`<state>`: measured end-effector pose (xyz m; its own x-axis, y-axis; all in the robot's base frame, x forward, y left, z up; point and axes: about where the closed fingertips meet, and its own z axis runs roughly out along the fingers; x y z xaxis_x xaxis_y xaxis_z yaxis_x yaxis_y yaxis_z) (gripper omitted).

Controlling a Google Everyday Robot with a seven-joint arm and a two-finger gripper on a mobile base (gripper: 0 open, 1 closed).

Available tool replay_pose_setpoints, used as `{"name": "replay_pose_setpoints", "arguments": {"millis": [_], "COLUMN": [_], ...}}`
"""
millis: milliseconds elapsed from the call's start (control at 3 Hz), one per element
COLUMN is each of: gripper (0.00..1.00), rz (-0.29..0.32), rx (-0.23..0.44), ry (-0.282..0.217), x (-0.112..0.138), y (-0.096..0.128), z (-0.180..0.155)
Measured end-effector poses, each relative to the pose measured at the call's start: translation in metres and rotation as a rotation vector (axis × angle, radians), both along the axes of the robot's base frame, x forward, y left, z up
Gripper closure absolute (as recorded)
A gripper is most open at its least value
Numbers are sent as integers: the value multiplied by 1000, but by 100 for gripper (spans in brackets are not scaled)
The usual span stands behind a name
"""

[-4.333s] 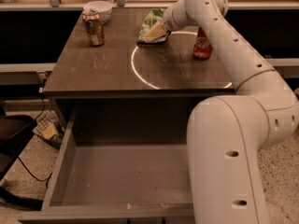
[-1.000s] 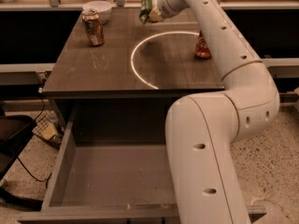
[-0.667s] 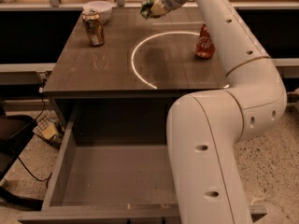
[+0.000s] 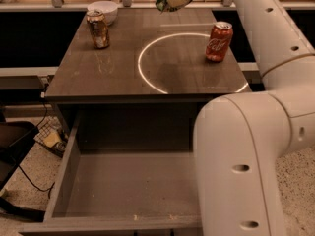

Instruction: Place green jalapeno chip bag into top drawer

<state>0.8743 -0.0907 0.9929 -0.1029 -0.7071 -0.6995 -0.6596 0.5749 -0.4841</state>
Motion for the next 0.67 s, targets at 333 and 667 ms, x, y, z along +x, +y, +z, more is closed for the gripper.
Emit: {"name": "replay_pose_setpoints", "arguments": {"millis": [333, 667], "gripper": [100, 100], "rz": [-12, -29], "rx": [7, 42], "ry": [-48, -162], "x": [-17, -42], "y": [-12, -21], "z": [21, 60]}}
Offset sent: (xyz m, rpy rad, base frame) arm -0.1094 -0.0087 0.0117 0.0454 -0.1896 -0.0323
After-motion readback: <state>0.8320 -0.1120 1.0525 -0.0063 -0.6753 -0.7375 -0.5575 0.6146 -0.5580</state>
